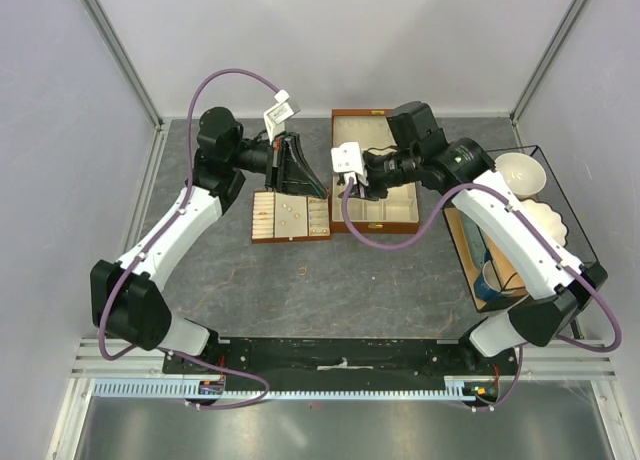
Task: Organize the mixed jewelry
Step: Pick up the jewelry from the center of the board.
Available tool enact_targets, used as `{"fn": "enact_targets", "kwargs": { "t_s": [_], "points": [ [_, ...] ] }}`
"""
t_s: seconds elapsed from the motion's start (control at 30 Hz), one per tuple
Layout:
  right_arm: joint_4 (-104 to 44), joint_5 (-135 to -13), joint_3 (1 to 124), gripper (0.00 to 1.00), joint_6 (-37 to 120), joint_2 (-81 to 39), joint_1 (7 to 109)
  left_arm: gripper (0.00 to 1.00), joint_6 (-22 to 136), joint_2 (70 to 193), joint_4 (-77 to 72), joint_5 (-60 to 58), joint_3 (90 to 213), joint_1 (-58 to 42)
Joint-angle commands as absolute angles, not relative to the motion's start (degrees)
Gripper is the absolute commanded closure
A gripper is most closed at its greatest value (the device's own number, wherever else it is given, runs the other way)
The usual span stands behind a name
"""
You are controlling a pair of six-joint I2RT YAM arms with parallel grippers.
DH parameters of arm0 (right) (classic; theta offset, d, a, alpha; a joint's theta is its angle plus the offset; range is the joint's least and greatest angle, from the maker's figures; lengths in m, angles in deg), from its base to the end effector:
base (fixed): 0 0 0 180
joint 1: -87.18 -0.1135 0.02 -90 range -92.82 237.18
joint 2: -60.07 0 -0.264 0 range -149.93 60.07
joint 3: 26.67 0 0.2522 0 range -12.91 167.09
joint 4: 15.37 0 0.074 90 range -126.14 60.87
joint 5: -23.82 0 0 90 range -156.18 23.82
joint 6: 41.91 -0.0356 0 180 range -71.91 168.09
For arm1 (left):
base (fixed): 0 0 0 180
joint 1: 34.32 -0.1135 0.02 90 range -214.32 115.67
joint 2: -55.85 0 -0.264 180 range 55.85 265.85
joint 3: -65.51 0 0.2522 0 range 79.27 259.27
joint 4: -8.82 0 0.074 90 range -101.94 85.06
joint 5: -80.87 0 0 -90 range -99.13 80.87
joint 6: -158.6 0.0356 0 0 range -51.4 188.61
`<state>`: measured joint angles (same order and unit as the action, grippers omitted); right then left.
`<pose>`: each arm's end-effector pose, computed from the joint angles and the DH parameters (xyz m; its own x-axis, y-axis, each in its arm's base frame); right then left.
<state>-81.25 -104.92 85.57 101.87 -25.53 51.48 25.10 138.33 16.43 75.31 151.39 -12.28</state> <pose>0.2339 0.1955 0.4254 0.3812 -0.5010 -0.7770 -0.9159 -0.0906 -0.3909 0.2770 -0.1504 0.4050 -0.5200 0.1386 -0.8429 0.8051 -0.2501 -0.5378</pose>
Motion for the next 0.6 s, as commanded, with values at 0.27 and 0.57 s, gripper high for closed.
{"fn": "enact_targets", "kwargs": {
  "t_s": [0.27, 0.57],
  "points": [
    [-89.4, -114.8, 92.3, 0.63, 109.6, -25.4, 51.8, 0.97, 14.3, 140.7, 33.9, 95.1, 147.1, -10.8],
    [-93.6, -116.0, 93.2, 0.64, 114.1, -26.2, 51.6, 0.96, 9.7, 141.0, 40.8, 95.1, 145.9, -10.2]
  ]
}}
